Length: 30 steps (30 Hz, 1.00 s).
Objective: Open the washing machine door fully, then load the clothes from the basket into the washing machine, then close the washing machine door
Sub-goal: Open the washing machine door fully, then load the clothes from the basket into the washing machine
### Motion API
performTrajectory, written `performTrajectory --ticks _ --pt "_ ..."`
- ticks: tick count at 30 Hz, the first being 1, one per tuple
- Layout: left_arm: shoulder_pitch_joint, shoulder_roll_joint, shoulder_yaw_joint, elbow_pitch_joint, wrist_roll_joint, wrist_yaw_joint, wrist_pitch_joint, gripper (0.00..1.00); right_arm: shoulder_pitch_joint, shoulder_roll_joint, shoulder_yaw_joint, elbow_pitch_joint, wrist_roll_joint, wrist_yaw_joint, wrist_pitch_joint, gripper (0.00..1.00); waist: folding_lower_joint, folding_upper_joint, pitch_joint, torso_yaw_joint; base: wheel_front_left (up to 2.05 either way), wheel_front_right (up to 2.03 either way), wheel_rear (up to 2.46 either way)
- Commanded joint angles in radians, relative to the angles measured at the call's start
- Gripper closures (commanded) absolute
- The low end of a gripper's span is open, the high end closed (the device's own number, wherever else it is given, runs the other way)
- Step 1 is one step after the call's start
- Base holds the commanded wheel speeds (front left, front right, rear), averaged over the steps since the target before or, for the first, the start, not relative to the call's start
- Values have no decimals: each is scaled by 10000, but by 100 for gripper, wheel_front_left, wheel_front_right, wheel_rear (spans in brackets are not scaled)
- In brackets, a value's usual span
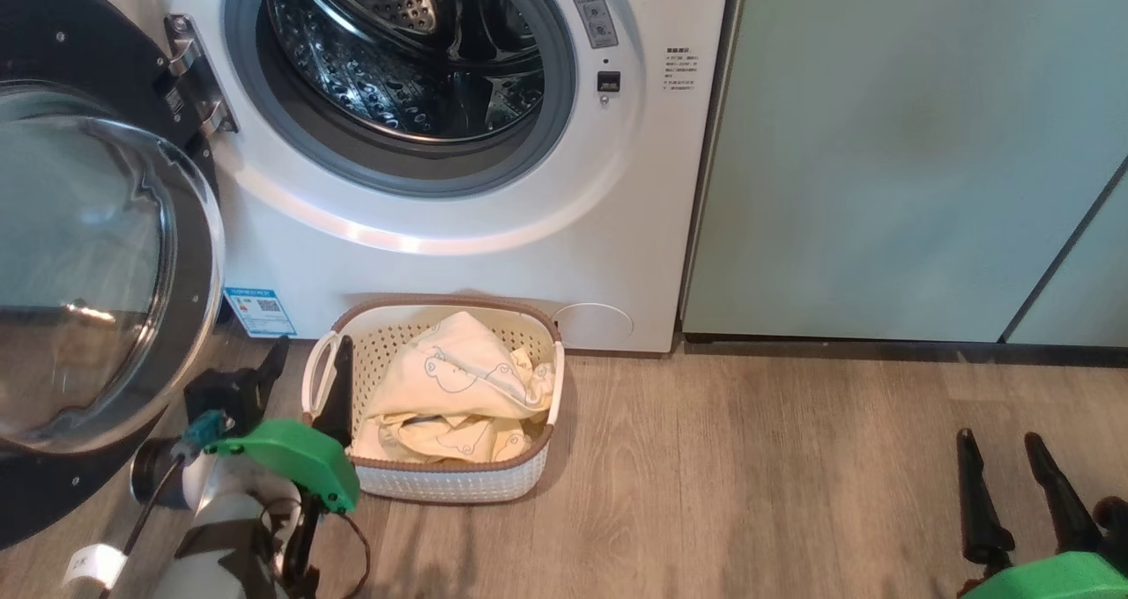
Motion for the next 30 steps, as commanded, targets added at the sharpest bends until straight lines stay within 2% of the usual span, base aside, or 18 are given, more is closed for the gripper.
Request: performTrajectory --ticks 1,22,30 --pt "-404 184 286 -281 88 -51 -65 0 -225 -135 184 -259 24 39 -97 0 0 -1 -2 8 0 0 0" --pt "-465 112 332 -66 -154 -106 -65 0 -191 -100 113 -469 -111 39 -97 0 0 -1 21 55 0 0 0" --pt "-482 148 236 -56 -457 -185 -65 0 -195 -81 92 -413 -90 39 -97 0 0 -1 45 29 72 -72 0"
